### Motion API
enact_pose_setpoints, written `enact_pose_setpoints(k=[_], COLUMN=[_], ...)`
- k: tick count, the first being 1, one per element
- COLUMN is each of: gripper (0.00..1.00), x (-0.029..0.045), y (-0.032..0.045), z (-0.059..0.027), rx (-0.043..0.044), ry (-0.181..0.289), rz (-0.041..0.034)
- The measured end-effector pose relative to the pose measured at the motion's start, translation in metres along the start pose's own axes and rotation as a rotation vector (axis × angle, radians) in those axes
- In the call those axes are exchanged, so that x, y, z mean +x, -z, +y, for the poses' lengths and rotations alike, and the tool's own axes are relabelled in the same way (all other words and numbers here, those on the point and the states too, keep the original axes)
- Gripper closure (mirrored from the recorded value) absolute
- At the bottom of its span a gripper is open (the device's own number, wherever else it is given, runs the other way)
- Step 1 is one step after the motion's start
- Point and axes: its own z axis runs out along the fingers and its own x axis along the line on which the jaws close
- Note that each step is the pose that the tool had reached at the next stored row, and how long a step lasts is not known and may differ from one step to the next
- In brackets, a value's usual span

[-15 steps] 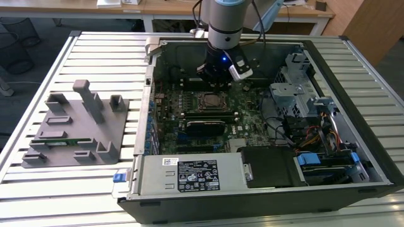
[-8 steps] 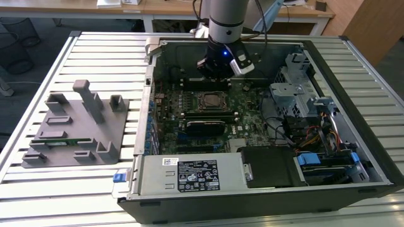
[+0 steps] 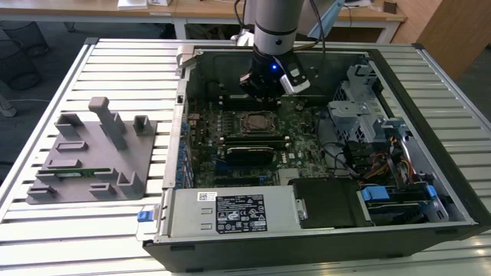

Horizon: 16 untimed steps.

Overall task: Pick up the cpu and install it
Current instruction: 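Install the first cpu locking lever, then install the second cpu locking lever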

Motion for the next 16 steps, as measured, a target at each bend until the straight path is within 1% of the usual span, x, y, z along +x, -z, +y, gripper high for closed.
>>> enact_pose_setpoints(k=[9, 16], gripper=[0.89, 0.89], x=[0.0001, 0.0002], y=[0.0, 0.0006], z=[-0.0042, -0.013], rx=[0.0, -0.0001], ry=[0.0, 0.0], rz=[0.0, 0.0])
